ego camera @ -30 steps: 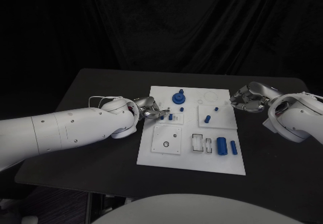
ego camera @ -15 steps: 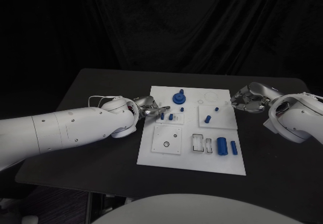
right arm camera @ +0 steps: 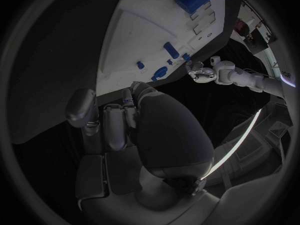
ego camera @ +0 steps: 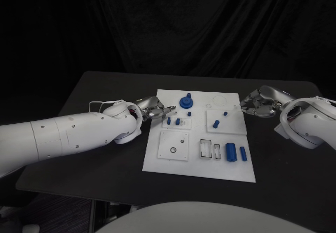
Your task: Assemble the parts on the task board
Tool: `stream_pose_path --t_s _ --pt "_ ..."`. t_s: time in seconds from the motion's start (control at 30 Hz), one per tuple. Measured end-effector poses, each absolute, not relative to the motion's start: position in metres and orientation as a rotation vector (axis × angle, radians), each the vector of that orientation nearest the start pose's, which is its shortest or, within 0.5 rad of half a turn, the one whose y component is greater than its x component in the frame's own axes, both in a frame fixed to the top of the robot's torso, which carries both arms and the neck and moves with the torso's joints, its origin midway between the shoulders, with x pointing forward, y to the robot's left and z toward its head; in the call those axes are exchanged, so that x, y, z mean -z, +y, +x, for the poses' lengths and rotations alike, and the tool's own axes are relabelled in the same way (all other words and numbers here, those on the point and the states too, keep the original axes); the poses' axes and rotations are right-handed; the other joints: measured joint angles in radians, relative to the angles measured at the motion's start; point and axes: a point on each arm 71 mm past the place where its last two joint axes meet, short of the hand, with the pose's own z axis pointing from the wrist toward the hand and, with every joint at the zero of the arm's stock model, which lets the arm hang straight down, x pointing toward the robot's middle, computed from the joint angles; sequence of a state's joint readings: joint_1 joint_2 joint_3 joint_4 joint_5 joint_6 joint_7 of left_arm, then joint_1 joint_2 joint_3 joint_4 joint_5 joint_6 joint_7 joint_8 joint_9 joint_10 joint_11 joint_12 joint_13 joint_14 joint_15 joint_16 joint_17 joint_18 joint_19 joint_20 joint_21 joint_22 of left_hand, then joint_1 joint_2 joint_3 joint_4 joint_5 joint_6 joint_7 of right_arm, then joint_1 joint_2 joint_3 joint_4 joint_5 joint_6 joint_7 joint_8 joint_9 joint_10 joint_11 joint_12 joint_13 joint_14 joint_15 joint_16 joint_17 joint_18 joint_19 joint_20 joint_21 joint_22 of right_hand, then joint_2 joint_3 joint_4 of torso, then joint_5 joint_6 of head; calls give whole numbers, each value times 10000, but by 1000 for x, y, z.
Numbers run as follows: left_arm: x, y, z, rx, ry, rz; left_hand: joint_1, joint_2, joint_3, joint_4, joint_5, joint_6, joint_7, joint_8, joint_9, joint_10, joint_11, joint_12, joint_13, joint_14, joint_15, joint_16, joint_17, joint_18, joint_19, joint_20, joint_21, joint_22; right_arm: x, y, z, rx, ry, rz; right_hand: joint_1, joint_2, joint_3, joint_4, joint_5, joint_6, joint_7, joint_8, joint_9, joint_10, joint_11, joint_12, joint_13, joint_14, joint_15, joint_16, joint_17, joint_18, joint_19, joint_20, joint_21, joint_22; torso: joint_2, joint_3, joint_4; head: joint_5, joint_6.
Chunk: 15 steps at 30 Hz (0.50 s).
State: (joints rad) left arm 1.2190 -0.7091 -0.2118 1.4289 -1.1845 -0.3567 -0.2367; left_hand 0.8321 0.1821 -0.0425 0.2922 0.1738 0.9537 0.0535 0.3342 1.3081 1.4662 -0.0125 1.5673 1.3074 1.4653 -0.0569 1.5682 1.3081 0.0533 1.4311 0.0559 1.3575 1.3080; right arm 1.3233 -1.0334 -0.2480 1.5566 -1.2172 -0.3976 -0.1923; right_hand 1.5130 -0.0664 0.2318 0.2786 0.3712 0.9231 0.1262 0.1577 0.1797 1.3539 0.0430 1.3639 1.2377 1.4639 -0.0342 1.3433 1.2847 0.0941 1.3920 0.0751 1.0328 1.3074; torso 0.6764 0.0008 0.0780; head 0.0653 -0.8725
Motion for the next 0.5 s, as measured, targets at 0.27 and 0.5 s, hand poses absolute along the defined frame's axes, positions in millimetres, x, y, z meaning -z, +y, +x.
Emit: stream_pose_path --t_s 0.27,0.5 --pt "241 176 487 6188 18909 -905 1491 -156 -248 -26 1088 -434 -33 277 -1 0 0 0 0 0 0 0 -1 0 0 0 0 -1 198 -303 470 -4497 17654 1783 0 0 0 0 0 0 0 0 0 0 0 3 0 0 0 0 -3 0 0 0 0 -1 1 0 3 -35 0" --pt "204 174 519 6036 19853 -593 3457 -459 23 -180 1715 -1016 125 -46 -1 -6 65 0 0 0 72 0 -2 0 -68 68 -65 -1 198 -302 469 -4503 17657 1788 0 0 0 0 0 0 0 0 0 0 0 4 -1 0 0 0 -10 0 0 0 -41 -1 6 0 6 -27 0"
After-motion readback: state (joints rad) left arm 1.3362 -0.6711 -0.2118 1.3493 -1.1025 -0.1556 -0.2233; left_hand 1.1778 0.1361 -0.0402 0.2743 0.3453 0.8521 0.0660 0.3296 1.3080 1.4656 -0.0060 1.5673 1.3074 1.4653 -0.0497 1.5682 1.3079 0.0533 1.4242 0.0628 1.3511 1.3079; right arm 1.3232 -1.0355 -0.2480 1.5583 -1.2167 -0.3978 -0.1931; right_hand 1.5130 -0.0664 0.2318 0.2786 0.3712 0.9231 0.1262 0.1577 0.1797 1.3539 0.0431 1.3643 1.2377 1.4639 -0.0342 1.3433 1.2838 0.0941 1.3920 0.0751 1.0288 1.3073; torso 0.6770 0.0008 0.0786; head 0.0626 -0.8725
